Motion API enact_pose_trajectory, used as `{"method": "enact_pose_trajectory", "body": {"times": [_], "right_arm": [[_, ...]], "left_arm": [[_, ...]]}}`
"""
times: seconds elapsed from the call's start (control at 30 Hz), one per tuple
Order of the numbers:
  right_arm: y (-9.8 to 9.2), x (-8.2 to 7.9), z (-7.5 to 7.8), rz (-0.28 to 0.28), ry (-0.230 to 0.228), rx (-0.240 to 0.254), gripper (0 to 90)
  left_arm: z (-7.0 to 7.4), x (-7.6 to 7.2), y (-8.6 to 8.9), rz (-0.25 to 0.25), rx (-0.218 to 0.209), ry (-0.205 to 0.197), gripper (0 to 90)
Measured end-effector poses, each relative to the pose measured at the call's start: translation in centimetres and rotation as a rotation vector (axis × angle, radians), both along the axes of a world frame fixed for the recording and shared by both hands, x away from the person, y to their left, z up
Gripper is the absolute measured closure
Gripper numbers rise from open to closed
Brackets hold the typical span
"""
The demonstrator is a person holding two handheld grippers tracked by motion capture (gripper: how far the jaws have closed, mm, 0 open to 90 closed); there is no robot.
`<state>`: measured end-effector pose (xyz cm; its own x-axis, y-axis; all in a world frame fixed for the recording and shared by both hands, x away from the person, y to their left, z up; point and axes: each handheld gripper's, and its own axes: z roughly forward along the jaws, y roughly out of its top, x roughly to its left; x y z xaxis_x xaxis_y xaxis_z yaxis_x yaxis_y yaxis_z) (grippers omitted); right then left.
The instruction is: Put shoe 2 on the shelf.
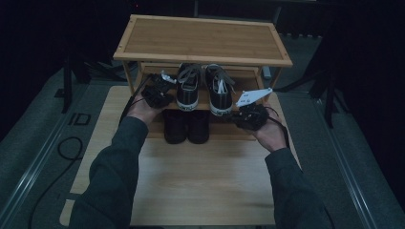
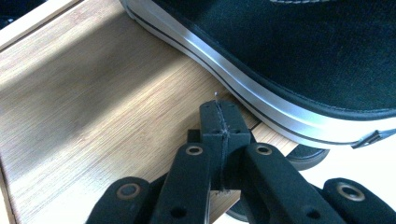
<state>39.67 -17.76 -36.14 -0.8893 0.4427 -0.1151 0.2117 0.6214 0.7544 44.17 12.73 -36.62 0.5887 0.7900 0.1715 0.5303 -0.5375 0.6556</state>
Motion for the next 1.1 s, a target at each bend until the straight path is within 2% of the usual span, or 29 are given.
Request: {"method": "enact_pose_trajectory", "body": {"times": [0.27, 0.33, 0.4, 0.63, 1.1], "right_arm": [[0.9, 0.1, 0.0, 0.006, -0.004, -0.006, 90.0], [1.1, 0.3, -0.3, -0.023, -0.025, -0.03, 90.0], [1.1, 0.5, -0.6, -0.015, -0.002, -0.016, 90.0], [2.0, 0.7, -0.5, -0.01, -0.014, -0.018, 90.0], [2.3, 1.2, -0.6, -0.008, -0.011, -0.018, 90.0]], "left_arm": [[0.0, 0.0, 0.0, 0.0, -0.002, 0.0, 90.0], [0.0, 0.0, 0.0, -0.001, -0.002, 0.001, 90.0], [0.0, 0.0, 0.0, -0.002, -0.004, 0.0, 90.0], [0.0, 0.0, 0.0, -0.001, -0.001, -0.003, 90.0], [0.0, 0.0, 0.0, -0.003, 0.0, -0.003, 90.0]]}}
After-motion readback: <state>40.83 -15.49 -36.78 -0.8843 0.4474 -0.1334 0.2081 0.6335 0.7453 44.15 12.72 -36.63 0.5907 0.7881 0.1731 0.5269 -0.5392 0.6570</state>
